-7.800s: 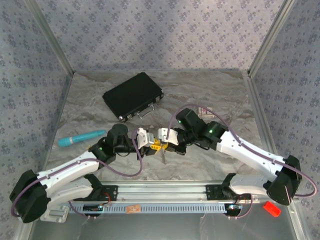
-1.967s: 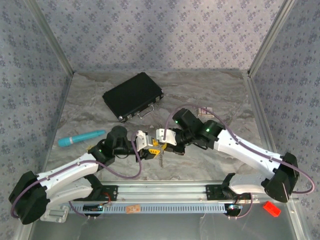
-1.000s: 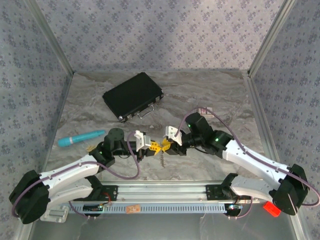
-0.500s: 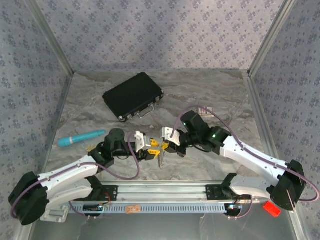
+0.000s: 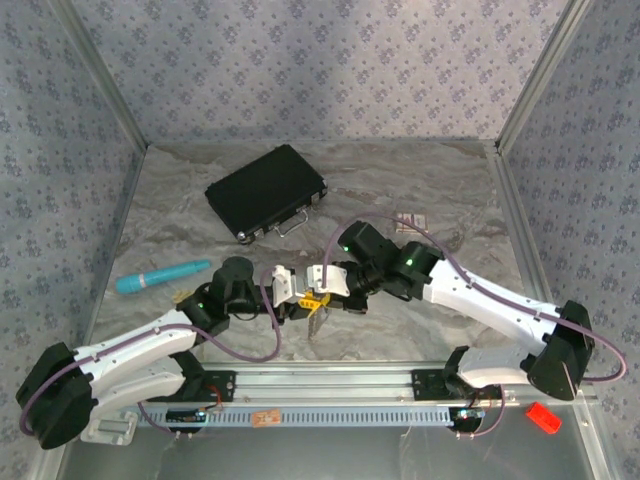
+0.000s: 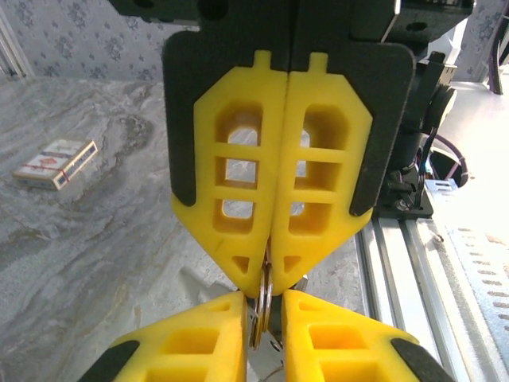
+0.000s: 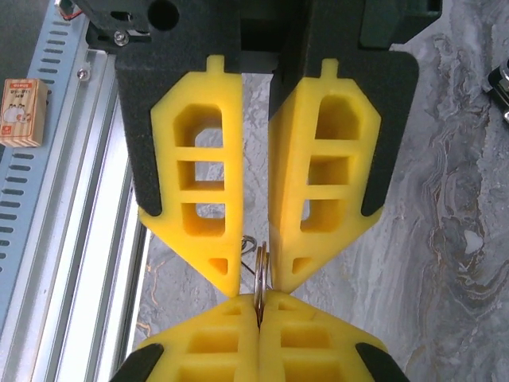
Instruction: Put the keys on the keyring
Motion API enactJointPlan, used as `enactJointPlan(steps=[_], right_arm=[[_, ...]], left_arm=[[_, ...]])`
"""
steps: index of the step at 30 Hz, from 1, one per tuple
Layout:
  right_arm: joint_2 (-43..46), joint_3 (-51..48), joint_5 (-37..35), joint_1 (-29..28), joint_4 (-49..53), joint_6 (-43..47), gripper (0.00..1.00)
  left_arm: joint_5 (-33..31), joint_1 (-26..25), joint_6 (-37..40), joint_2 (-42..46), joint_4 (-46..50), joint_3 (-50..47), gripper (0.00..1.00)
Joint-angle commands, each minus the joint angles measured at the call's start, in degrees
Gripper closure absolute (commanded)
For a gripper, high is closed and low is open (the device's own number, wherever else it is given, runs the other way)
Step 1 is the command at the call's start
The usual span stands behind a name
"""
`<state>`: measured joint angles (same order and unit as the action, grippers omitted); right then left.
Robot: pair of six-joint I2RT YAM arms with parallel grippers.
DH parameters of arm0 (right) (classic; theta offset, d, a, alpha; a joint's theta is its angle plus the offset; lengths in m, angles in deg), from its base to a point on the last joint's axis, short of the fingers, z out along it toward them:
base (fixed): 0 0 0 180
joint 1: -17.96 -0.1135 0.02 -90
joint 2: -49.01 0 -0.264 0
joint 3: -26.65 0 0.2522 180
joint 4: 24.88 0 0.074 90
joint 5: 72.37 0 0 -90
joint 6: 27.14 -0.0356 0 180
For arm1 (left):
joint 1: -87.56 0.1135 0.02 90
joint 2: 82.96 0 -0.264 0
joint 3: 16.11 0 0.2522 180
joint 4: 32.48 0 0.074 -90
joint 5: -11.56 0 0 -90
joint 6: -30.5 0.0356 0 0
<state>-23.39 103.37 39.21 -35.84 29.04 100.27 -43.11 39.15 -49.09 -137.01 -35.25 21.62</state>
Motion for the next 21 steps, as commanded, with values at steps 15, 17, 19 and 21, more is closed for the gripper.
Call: enactJointPlan(steps=[15, 17, 19, 21], right_arm=[[7.4, -6.1, 4.0, 1.9, -9.8, -5.1, 0.70], [9.9, -9.6, 6.2, 3.4, -14.4, -7.5, 0.69], [11.0, -12.0, 7.9, 4.3, -17.2, -9.2, 0.69], [10.8, -13.1, 8.4, 4.7, -18.2, -10.1, 0.69]], left_arm=[[1.4, -0.4, -1.4, 1.4, -6.9, 0.1, 1.00], [1.1, -0.3, -2.9, 1.2, -10.4, -1.1, 1.00], [1.4, -0.3, -4.5, 0.7, -13.2, -1.9, 1.00], [1.7, -0.3, -5.2, 0.2, -14.6, -2.2, 1.00]])
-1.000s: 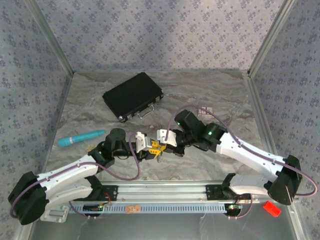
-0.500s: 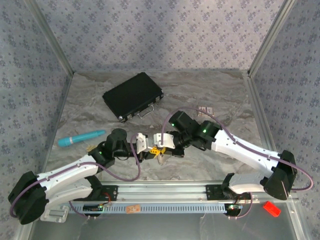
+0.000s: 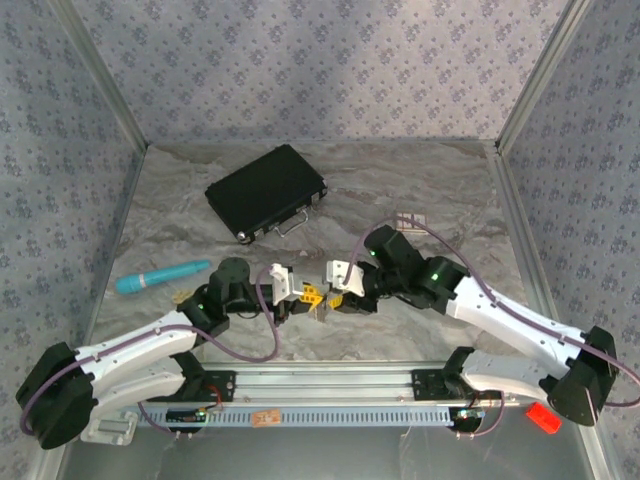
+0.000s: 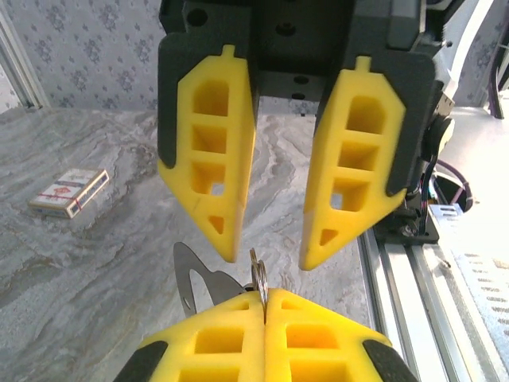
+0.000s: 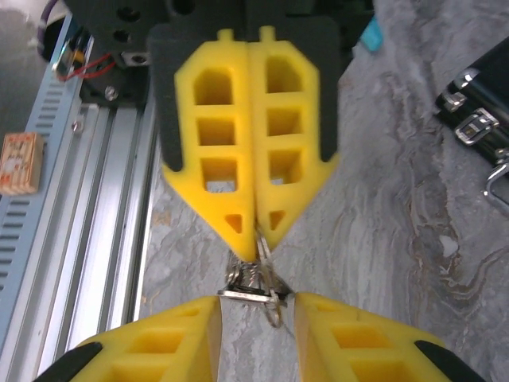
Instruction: Put the keys on the keyring
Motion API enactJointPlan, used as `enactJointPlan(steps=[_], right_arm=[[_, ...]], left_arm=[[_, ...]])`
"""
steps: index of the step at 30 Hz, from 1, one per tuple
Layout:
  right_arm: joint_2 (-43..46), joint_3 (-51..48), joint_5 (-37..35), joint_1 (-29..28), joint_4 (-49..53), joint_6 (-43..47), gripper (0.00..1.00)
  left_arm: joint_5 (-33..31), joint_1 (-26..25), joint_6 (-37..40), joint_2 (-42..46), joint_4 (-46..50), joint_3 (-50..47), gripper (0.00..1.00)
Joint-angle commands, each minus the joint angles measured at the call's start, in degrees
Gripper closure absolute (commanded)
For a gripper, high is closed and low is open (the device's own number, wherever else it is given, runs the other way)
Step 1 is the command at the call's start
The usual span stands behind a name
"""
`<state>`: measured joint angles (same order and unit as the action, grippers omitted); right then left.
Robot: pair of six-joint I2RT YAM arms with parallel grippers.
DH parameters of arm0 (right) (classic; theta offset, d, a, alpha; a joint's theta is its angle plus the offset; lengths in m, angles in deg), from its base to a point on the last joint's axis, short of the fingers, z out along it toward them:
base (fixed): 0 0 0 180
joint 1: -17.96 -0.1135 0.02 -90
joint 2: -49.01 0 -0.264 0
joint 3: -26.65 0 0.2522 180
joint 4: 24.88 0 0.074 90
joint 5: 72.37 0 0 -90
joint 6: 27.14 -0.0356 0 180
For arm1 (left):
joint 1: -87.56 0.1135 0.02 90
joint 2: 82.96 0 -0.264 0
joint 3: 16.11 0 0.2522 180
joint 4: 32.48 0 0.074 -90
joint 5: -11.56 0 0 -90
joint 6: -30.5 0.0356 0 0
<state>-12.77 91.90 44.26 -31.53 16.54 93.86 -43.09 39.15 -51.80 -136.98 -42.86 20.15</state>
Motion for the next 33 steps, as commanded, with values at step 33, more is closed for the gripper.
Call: enactJointPlan(steps=[33], right_arm=[[-6.5, 9.9, 0.9, -2.7, 8.5, 4.2, 1.00]], left_arm=[[1.8, -0.3, 5.6, -1.3, 8.5, 5.8, 0.99]])
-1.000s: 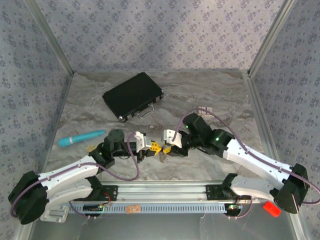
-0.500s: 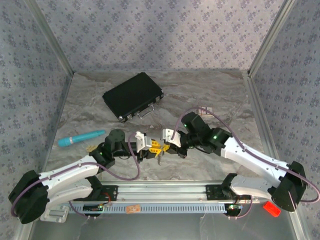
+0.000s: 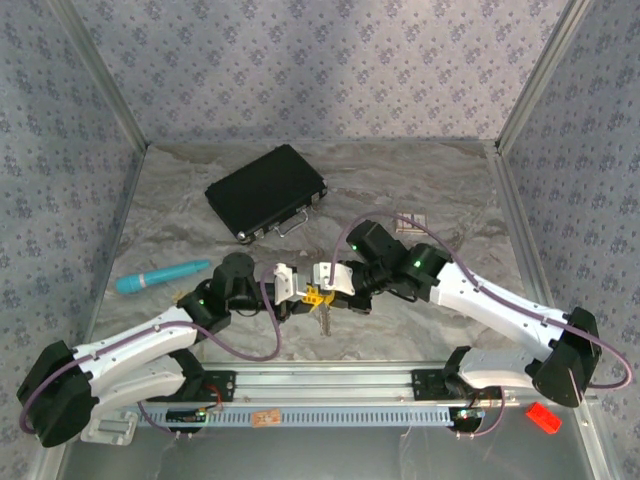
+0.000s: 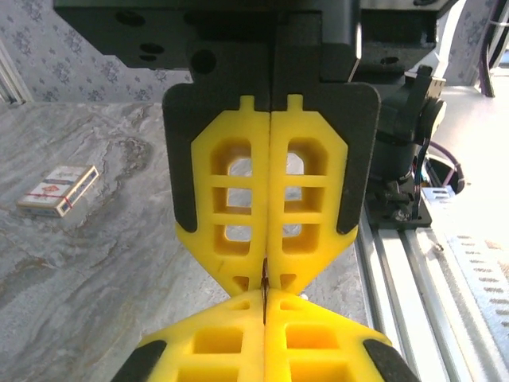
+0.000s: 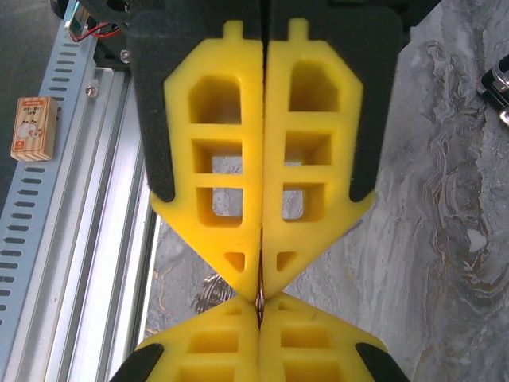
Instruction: Put the keys on the keyring
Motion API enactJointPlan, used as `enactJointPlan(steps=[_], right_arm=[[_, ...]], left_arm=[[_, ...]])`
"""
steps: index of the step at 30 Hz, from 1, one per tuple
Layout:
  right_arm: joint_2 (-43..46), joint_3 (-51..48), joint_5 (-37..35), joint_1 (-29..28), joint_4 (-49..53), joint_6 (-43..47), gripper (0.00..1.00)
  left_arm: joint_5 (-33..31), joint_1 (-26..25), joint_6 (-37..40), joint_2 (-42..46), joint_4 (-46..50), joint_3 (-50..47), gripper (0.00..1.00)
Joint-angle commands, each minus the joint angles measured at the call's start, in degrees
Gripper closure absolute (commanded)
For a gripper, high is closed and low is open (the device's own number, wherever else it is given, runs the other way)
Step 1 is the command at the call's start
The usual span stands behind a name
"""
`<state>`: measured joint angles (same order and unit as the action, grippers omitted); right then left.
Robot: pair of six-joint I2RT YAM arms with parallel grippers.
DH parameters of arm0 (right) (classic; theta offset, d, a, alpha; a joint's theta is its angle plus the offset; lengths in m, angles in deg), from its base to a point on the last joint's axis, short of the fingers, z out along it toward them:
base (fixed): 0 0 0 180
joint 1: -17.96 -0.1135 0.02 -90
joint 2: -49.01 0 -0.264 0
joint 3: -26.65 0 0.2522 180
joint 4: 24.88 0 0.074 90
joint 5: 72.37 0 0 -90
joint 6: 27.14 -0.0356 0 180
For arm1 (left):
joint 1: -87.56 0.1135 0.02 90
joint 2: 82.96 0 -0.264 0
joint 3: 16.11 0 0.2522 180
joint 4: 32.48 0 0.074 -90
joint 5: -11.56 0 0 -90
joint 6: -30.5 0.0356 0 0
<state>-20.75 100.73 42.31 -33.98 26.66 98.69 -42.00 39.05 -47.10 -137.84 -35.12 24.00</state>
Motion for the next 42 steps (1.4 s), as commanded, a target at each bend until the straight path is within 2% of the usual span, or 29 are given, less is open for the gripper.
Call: enactJointPlan(steps=[1, 3, 4, 7, 10, 13, 20, 25, 42], right_arm=[[2.4, 0.1, 2.9, 0.1, -2.9, -1.7, 0.95], [4.7, -2.8, 2.6, 1.4, -6.0, -3.5, 0.76], [6.1, -4.6, 2.9, 2.3, -7.6, -5.0, 0.72], [9.6, -10.2, 4.6, 5.4, -12.5, -9.7, 0.69], [11.5, -14.0, 5.1, 5.9, -17.3, -13.6, 0.69], [11.7, -15.3, 5.3, 5.8, -20.3, -15.5, 0.72], [9.6, -14.2, 6.4, 5.8, -18.9, -14.6, 0.92], [8.8, -13.3, 8.2, 5.8, -16.5, -13.6, 1.00], [7.4, -14.9, 8.1, 5.7, -18.1, -14.2, 1.00]], left_arm=[[0.7, -0.2, 1.0, -0.3, 0.6, 1.9, 1.00], [0.2, -0.2, 0.9, 0.3, -0.3, 1.2, 1.00], [-0.2, -0.2, 0.6, 0.7, -1.2, 0.6, 1.00], [-1.1, -0.2, -1.3, 1.4, -5.2, -1.2, 1.00], [-1.1, -0.2, -2.6, 1.3, -7.4, -1.8, 1.00], [-1.1, -0.2, -3.1, 1.2, -7.7, -2.0, 1.00], [-1.2, -0.2, -3.5, 1.4, -8.7, -2.5, 1.00], [-1.4, -0.2, -3.7, 1.4, -10.0, -3.1, 1.00], [-0.9, -0.2, -4.9, 1.1, -13.7, -3.2, 1.00]])
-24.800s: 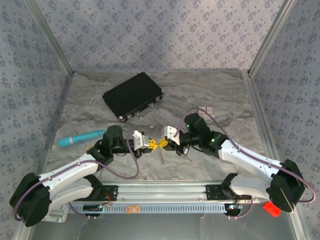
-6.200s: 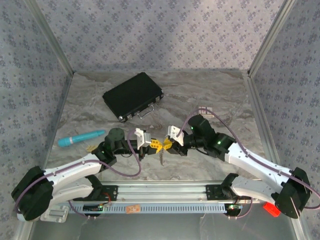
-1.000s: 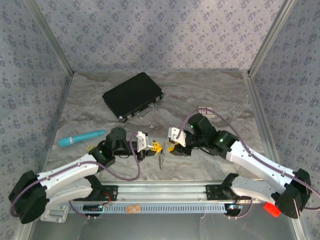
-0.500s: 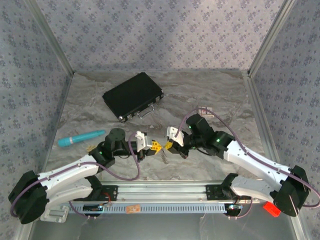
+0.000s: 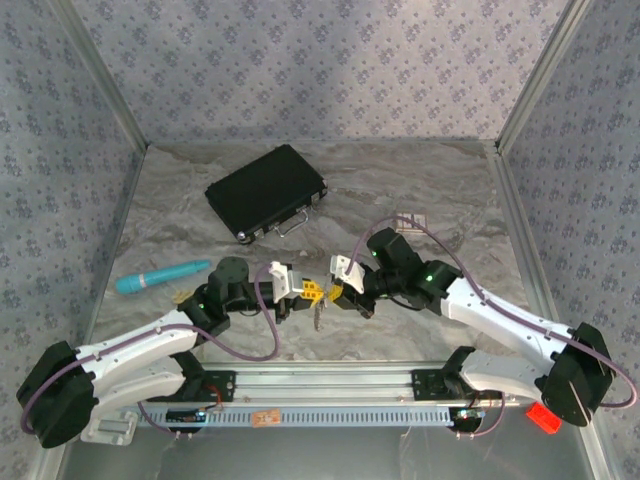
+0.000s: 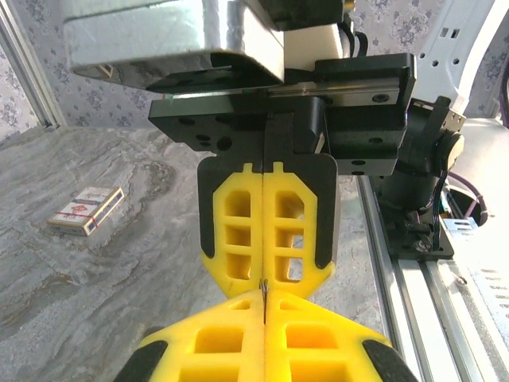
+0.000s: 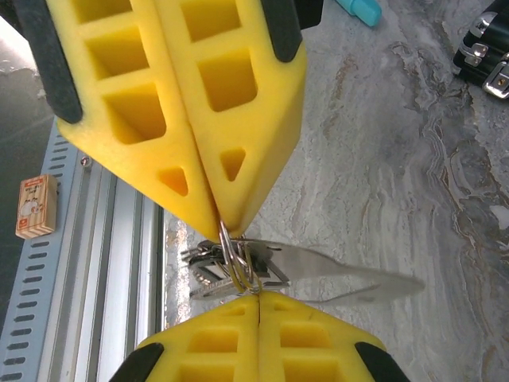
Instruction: Put the keys on the keyring
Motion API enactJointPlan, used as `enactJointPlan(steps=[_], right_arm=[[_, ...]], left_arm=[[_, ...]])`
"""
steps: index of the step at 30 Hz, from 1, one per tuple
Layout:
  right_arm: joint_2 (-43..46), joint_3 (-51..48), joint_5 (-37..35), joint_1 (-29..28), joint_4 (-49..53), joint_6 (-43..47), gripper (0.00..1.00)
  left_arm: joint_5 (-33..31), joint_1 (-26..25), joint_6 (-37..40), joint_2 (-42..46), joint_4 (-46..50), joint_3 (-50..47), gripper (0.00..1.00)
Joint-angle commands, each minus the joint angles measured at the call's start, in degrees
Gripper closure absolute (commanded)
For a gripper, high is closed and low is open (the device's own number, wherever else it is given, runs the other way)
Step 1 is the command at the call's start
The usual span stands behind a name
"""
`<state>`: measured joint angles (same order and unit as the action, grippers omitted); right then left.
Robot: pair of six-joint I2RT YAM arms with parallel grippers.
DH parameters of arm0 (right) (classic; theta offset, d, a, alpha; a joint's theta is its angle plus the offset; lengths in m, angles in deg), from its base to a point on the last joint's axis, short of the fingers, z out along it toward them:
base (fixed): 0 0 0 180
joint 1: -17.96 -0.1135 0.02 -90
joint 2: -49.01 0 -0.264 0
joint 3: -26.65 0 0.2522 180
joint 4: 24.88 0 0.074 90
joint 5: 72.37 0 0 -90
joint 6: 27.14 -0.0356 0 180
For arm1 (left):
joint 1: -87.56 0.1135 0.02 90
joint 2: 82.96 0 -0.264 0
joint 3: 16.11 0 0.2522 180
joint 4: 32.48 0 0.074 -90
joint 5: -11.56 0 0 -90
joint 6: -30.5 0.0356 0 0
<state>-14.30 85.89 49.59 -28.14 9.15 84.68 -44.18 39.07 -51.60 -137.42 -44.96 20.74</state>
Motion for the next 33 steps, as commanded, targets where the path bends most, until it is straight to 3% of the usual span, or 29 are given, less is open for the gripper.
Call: enactJointPlan(steps=[1, 3, 4, 10, 16, 24, 27, 28, 31, 33], right_arm=[[1.8, -0.4, 0.2, 0.0, -0.8, -0.2, 0.98], [3.7, -1.4, -1.2, 0.2, -1.8, -0.3, 0.80], [4.7, -1.9, -1.4, 0.2, -2.4, -0.1, 0.76], [5.8, -2.5, 0.9, 0.4, -5.2, -0.9, 0.74], [3.9, -2.4, 1.6, 0.1, -7.7, -1.8, 0.77], [2.7, -2.2, 2.5, -0.1, -8.6, -2.6, 1.00], [2.8, -1.2, 1.5, -0.1, -6.3, -1.7, 1.00], [2.7, -0.6, 0.6, -0.1, -4.7, -0.8, 1.00], [2.0, 2.3, -2.7, -0.6, 1.6, 3.0, 1.00], [0.9, 4.7, -4.9, -1.1, 6.3, 5.8, 1.00]], left_arm=[[1.3, -0.2, -0.4, 0.6, -3.8, 0.0, 1.00], [1.2, -0.2, -0.4, 0.3, -3.8, 0.0, 1.00], [1.4, -0.2, -0.5, 0.2, -3.9, -0.1, 1.00], [1.6, -0.2, -1.3, -0.3, -4.7, -0.3, 1.00], [1.6, -0.2, -1.6, -0.7, -5.1, -0.2, 1.00], [1.6, -0.2, -1.8, -0.9, -5.7, -0.2, 1.00], [1.0, -0.3, -1.3, -0.7, -4.7, 0.1, 1.00], [0.1, -0.3, -0.9, -0.5, -3.4, 0.3, 0.98], [-2.7, -0.2, 1.5, 0.4, 1.8, 1.3, 0.77], [-3.2, -0.2, 3.5, 0.8, 5.7, 2.2, 0.75]])
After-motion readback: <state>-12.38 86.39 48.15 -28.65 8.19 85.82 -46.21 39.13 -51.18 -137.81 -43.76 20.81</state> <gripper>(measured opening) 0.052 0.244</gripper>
